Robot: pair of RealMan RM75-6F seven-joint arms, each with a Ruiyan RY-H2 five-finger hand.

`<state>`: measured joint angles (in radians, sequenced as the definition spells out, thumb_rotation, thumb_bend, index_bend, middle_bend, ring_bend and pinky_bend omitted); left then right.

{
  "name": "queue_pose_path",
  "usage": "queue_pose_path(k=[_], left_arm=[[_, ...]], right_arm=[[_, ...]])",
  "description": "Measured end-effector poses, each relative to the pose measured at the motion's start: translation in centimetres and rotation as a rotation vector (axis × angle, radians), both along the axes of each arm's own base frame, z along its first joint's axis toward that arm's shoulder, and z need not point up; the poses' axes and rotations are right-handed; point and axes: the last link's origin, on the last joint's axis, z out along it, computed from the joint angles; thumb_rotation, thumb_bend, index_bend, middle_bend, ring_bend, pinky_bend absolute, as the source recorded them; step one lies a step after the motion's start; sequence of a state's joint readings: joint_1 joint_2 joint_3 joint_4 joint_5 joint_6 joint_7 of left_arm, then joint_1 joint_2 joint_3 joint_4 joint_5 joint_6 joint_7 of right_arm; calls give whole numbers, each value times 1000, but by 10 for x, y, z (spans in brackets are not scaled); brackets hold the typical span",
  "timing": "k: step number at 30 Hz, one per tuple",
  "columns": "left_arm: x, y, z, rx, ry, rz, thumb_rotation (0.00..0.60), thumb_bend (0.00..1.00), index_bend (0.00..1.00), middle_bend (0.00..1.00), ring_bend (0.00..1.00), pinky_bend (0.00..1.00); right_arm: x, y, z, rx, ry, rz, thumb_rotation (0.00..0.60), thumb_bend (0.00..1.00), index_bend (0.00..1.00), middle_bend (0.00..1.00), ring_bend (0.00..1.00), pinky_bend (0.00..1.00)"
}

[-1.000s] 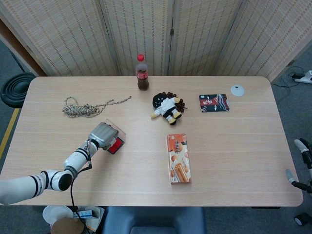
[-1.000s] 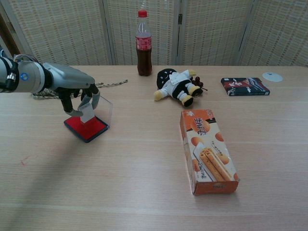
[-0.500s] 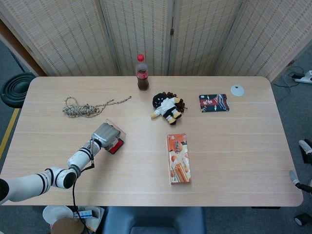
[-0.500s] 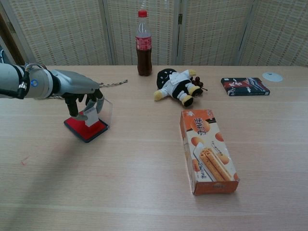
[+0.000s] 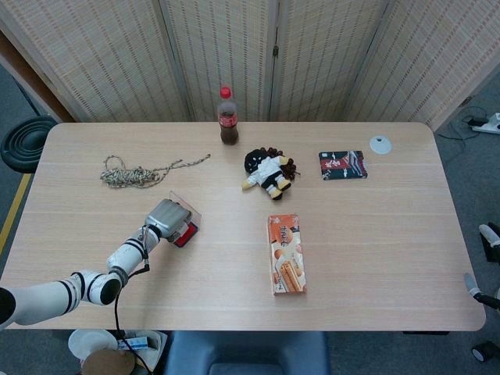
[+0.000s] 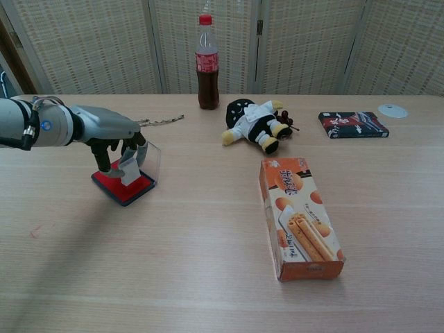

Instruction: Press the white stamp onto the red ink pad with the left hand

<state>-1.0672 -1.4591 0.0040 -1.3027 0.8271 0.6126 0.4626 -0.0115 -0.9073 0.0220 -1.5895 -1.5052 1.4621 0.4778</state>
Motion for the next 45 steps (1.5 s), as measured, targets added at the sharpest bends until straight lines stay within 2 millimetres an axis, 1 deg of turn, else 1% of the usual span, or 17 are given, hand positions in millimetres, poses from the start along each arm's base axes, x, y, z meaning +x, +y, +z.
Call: queue_pose_path(k=[7, 13, 19, 21, 24, 28, 32, 45], left_arm=[[6, -7, 7, 5, -8, -19, 600, 349, 648, 522, 333, 346], [4, -21, 23, 26, 6, -27, 600, 349, 647, 522, 333, 346], [-11, -40, 47, 99, 14, -4, 600, 349, 644, 522, 332, 347], [-21, -48, 54, 126, 25, 12, 600, 349, 644, 522, 332, 346], [-37, -59, 60, 145, 42, 43, 600, 349, 641, 522, 332, 346], [-49, -63, 61, 164, 47, 59, 600, 349, 640, 522, 331, 346], [-58, -65, 56, 162, 44, 68, 600, 349, 640, 522, 331, 346], [-74, -62, 43, 161, 24, 78, 600, 349, 639, 522, 329, 346]], right_arm=[[-1, -1, -1, 6, 3, -3, 600, 381, 20, 0, 0, 0], [0, -2, -3, 14, 12, -1, 600, 381, 20, 0, 0, 0], [4, -2, -10, 35, 26, 5, 600, 381, 20, 0, 0, 0], [6, -2, -13, 45, 31, 10, 600, 381, 20, 0, 0, 0], [8, -2, -16, 57, 36, 17, 600, 381, 20, 0, 0, 0], [9, -1, -17, 58, 38, 22, 600, 381, 20, 0, 0, 0], [10, 0, -18, 62, 41, 27, 600, 381, 20, 0, 0, 0], [13, 2, -19, 65, 44, 36, 600, 381, 20, 0, 0, 0]])
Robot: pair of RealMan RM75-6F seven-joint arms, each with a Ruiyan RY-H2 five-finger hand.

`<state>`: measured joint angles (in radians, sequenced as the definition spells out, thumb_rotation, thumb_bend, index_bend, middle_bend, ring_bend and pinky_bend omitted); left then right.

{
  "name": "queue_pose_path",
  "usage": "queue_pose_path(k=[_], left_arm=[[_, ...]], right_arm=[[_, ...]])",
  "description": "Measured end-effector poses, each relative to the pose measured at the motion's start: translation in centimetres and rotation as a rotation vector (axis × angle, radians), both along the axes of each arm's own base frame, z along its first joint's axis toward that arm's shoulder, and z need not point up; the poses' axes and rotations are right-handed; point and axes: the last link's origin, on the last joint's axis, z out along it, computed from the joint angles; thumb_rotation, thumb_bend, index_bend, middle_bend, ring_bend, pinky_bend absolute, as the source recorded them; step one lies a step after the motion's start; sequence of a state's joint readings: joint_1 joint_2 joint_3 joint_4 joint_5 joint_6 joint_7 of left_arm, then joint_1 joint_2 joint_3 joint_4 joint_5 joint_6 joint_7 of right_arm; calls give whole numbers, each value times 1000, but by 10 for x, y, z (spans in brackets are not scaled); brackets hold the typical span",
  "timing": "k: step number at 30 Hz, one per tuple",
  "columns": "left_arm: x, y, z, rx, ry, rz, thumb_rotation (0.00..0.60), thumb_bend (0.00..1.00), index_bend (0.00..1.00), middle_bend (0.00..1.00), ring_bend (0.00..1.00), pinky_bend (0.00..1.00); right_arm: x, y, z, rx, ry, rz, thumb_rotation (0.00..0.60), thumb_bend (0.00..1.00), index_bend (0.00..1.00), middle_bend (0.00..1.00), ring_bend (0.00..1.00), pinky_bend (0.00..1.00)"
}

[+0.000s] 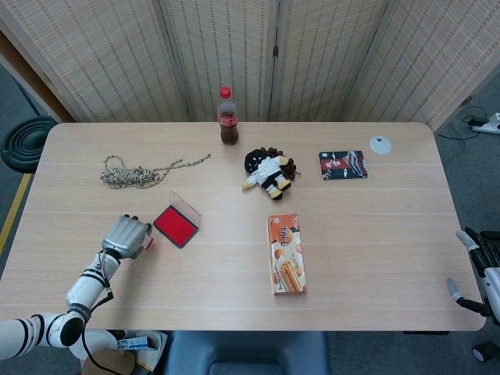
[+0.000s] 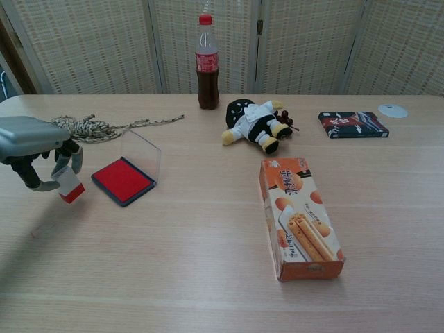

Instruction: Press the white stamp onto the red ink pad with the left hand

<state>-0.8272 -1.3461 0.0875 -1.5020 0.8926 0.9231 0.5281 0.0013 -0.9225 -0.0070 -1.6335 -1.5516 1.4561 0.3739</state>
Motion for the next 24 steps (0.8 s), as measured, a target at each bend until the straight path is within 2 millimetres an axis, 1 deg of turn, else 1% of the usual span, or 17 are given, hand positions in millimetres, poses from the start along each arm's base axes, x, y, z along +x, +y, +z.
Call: queue_pose_path(k=[7, 24], left_arm=[[-9, 1, -8, -14, -16, 11, 600, 349, 639, 522, 329, 346], [-15, 0, -14, -16, -32, 16, 600, 349, 639, 522, 329, 346]], right_arm=[[0, 0, -1, 5, 2, -1, 600, 381, 20, 0, 0, 0], [2, 2, -1, -2, 5, 9, 600, 380, 20, 0, 0, 0]])
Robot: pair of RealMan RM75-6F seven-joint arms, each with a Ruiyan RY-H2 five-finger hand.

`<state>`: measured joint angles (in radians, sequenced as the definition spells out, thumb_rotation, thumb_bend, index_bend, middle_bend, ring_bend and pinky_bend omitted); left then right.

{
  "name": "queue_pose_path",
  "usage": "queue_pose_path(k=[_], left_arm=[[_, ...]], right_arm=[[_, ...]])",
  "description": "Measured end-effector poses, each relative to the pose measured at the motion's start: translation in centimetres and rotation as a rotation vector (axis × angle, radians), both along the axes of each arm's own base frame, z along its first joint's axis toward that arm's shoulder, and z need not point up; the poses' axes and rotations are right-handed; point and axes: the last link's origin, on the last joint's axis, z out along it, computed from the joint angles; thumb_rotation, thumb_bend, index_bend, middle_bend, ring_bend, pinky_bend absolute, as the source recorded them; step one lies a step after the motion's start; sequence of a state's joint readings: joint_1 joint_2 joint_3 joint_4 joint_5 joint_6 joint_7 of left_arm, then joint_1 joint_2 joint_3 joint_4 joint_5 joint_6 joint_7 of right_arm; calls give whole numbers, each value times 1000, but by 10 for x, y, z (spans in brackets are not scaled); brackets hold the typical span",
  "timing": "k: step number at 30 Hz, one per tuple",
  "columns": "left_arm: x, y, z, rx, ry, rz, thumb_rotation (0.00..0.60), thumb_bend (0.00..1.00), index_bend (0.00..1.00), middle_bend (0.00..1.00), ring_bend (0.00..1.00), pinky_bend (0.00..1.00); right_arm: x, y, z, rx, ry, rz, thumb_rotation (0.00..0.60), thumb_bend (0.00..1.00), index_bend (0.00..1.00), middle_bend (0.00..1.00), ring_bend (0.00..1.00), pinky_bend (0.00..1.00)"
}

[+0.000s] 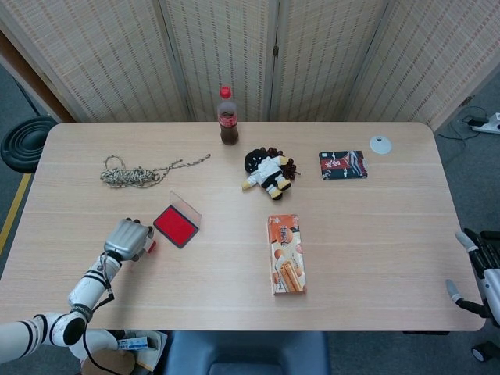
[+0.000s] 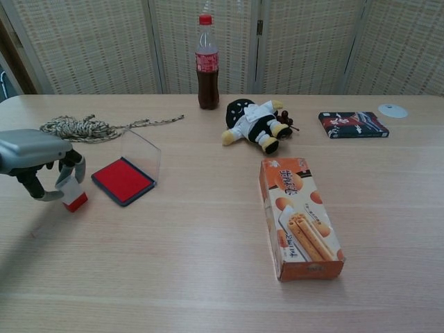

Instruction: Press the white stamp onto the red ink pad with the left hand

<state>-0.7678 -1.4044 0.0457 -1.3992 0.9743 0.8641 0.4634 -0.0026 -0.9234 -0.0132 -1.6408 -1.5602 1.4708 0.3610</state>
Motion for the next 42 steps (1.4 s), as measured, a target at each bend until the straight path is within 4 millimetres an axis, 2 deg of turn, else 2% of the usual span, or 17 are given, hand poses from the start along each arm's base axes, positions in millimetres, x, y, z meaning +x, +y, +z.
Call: queue_pose_path(k=[8, 10, 15, 18, 23, 30, 36, 42], left_arm=[[-2, -2, -3, -8, 1, 3, 600, 349, 617, 510, 325, 346], [-1, -2, -2, -12, 0, 3, 600, 349, 543, 470, 306, 346], [5, -6, 2, -25, -18, -6, 600, 349, 286, 283, 210, 346], [7, -6, 5, -28, -18, -9, 600, 349, 224, 245, 188, 346], [6, -6, 4, -29, -7, -3, 600, 340, 170, 208, 175, 346], [9, -8, 10, -14, -4, -12, 600, 340, 157, 195, 168, 346], [15, -16, 36, 73, -16, -25, 600, 340, 128, 142, 108, 344], [1, -42, 84, 289, -81, -5, 600, 340, 39, 15, 1, 246]], right_arm=[[1, 1, 1, -5, -1, 4, 600, 381, 20, 0, 0, 0], [0, 1, 1, -6, -1, 3, 600, 381, 20, 0, 0, 0], [0, 1, 2, -8, -3, 5, 600, 381, 20, 0, 0, 0], [0, 2, 2, -9, -4, 6, 600, 381, 20, 0, 0, 0], [1, 3, 3, -16, -5, 9, 600, 381, 20, 0, 0, 0], [0, 2, 3, -14, -2, 8, 600, 381, 20, 0, 0, 0], [1, 1, 0, -5, 7, 9, 600, 380, 20, 0, 0, 0], [3, 2, -3, -5, 33, 12, 600, 381, 20, 0, 0, 0]])
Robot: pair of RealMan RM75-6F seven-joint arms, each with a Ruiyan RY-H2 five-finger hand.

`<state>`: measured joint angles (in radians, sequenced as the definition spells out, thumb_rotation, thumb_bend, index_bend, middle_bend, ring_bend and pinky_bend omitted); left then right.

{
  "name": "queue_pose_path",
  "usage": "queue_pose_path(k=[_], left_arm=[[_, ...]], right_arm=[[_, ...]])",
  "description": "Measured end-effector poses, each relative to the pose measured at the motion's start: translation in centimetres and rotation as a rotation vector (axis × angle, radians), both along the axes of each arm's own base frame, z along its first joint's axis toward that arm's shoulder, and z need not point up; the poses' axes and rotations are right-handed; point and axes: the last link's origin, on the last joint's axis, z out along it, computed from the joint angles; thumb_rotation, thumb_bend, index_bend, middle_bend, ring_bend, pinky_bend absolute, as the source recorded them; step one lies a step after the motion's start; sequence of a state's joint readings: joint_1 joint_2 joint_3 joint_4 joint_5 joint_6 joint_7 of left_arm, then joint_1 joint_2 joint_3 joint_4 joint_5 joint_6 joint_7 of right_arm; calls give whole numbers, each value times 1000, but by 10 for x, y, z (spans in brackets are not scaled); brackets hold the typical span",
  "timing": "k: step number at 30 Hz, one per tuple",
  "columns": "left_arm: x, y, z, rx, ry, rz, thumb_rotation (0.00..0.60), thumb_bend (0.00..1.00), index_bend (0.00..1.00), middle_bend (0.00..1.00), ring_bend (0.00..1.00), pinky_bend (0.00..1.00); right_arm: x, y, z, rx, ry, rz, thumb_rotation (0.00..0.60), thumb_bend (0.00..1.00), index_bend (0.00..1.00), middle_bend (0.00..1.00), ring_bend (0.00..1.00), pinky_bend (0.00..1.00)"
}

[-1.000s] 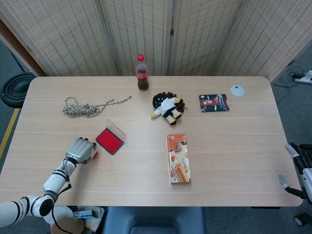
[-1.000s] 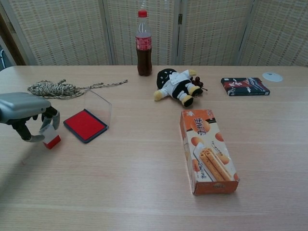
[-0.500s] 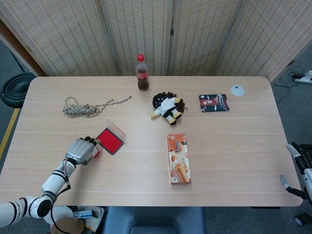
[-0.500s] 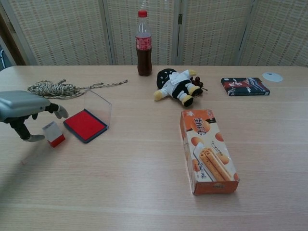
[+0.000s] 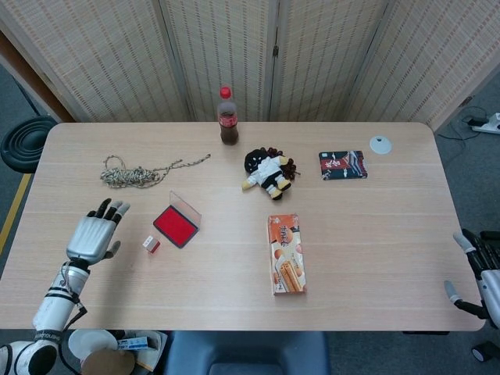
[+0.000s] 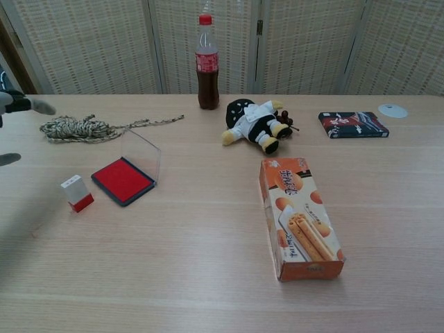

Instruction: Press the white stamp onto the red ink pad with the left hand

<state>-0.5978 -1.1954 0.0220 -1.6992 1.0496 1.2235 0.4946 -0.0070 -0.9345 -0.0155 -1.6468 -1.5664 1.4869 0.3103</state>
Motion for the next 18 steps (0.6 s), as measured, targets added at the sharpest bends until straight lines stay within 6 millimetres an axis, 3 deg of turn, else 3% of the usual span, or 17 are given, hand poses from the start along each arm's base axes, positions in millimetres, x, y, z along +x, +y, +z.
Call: queue_pose_path(k=[5, 11, 14, 18], left_arm=[[-31, -42, 42, 241, -149, 27, 600, 340, 1, 0, 0, 191], [-79, -103, 72, 401, -290, 69, 600, 340, 0, 0, 0, 67], [-90, -114, 79, 404, -312, 70, 600, 340, 0, 0, 0, 59], [-89, -120, 83, 389, -332, 31, 600, 340, 0, 0, 0, 57]], right_arm=[[-1, 0, 0, -33, 32, -20, 600, 381, 20, 0, 0, 0], [-3, -3, -3, -63, 71, -60, 600, 381, 20, 0, 0, 0], [-4, -6, -6, -68, 83, -75, 600, 381, 20, 0, 0, 0], [-4, -8, -7, -79, 91, -90, 600, 381, 20, 0, 0, 0]])
